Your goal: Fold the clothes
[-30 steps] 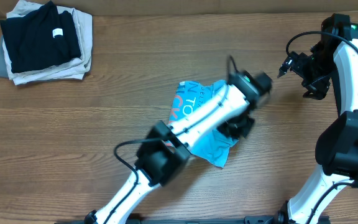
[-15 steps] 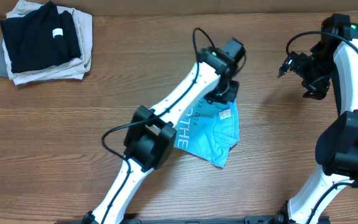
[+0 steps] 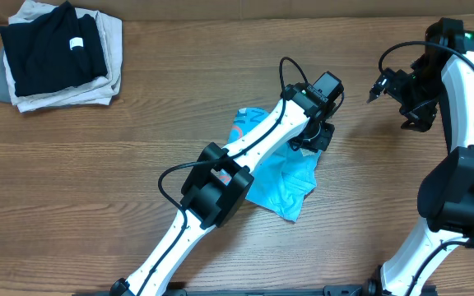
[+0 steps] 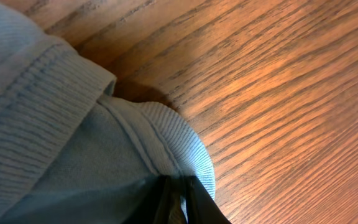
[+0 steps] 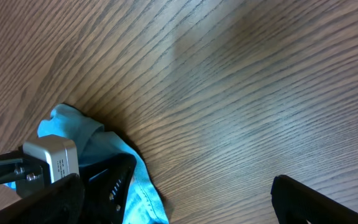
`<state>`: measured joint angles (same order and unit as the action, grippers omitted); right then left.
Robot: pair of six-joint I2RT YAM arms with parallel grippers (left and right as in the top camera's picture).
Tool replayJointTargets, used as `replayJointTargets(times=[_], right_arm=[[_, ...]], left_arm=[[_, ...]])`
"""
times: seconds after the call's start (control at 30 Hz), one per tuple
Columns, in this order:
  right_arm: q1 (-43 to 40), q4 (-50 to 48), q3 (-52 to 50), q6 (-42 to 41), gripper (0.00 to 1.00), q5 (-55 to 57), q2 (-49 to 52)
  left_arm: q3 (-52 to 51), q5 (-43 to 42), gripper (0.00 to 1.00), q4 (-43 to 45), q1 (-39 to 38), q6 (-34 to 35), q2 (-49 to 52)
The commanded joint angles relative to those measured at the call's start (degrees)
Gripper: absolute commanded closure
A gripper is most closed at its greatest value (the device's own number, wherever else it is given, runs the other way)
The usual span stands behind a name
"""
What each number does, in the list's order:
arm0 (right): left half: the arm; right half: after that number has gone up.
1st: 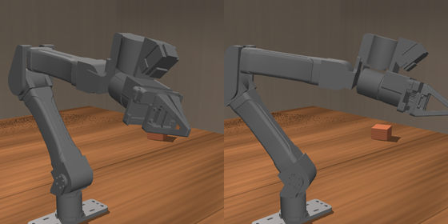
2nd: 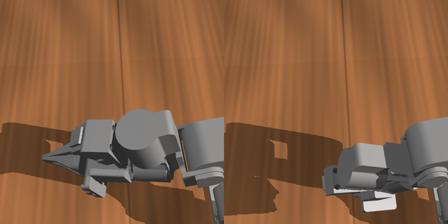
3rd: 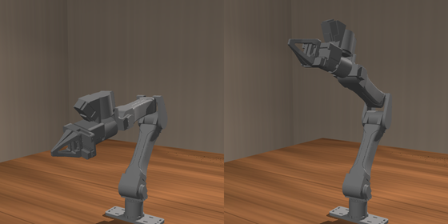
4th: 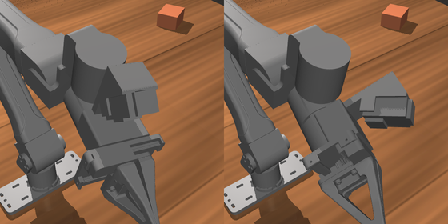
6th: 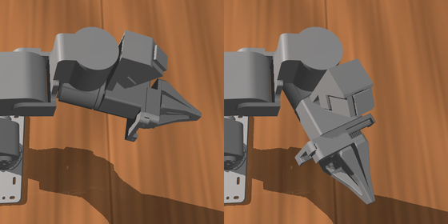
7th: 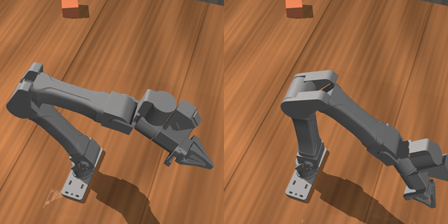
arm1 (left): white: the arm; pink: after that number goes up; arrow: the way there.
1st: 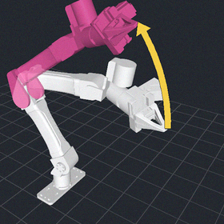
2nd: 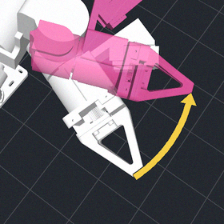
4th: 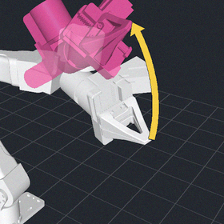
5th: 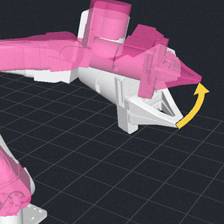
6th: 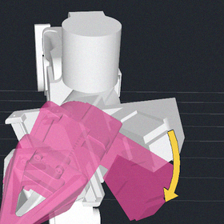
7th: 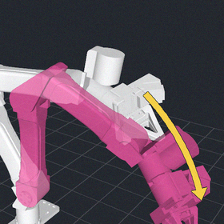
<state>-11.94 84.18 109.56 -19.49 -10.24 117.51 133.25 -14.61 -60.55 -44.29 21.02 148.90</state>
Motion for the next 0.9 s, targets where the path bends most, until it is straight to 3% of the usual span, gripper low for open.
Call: replayJointTargets(times=[0.0,0.23,0.37,0.5,0.67,0.87], right_arm=[[0.1,-0.1,1.0,-0.1,0.0,0.2,-1.5],[0.1,-0.1,1.0,-0.1,0.0,0.2,-1.5],[0.1,-0.1,1.0,-0.1,0.0,0.2,-1.5],[0.1,-0.1,1.0,-0.1,0.0,0.2,-1.5],[0.1,-0.1,1.0,-0.1,0.0,0.2,-1.5],[0.1,-0.1,1.0,-0.1,0.0,0.2,-1.5]], left_arm=[[3.1,-1.5,0.86,-1.0,-0.4,-1.0,-1.1],[9.5,-2.0,0.85,-10.7,0.5,-6.7,-8.5],[11.9,-1.5,0.76,-16.7,2.1,-8.1,-13.7],[11.8,6.0,0.71,-25.5,4.5,-6.2,-14.7],[5.7,8.8,0.8,-29.9,7.3,-2.1,-14.2],[-8.3,3.8,0.91,-19.6,7.3,-1.3,-14.2]])
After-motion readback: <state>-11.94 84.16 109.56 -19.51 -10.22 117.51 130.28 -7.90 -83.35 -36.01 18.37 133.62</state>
